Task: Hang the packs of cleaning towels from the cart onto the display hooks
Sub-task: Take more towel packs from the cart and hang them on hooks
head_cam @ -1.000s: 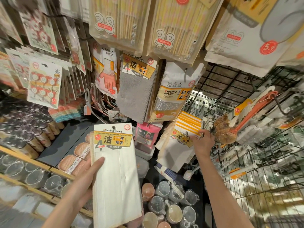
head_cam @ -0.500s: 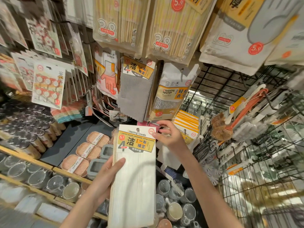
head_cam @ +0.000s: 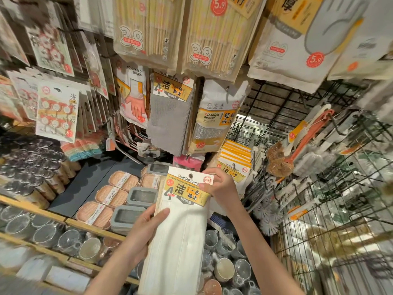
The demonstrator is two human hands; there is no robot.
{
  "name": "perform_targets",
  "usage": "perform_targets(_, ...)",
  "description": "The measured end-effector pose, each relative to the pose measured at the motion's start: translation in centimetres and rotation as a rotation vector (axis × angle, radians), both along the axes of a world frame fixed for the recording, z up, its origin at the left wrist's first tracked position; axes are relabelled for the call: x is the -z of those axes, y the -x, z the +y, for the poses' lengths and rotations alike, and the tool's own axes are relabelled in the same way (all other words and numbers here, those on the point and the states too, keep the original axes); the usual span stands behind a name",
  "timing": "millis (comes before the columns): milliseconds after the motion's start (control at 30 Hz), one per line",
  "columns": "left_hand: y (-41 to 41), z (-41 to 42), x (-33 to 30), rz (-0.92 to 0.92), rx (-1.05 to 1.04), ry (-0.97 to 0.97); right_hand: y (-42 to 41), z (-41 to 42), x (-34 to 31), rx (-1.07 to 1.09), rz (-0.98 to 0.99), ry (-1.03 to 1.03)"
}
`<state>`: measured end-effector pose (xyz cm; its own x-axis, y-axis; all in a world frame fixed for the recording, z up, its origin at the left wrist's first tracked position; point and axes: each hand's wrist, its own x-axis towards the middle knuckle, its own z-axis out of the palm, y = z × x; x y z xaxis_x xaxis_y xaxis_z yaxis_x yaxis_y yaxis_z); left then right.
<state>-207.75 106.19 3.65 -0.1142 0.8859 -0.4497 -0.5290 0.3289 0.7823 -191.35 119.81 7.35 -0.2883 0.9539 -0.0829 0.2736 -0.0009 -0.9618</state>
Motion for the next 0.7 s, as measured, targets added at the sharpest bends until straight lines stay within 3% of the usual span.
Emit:
perform_targets(200,-0.2,0.8,0.5,0.185,0.041,0.069,-2.8,1.1,1.0,0.144,-0.051,-0.008)
perform_targets(400,0.3,1.2,1.2,0.186,0.050,0.086,-5.7,2.9,2.3,0.293,0.010,-0.013)
perform_targets(700,2.0,1.9,2.0,0.247,0.016,0.093,-8.4,6.9,4.2,0.406,-0.091,-0.009)
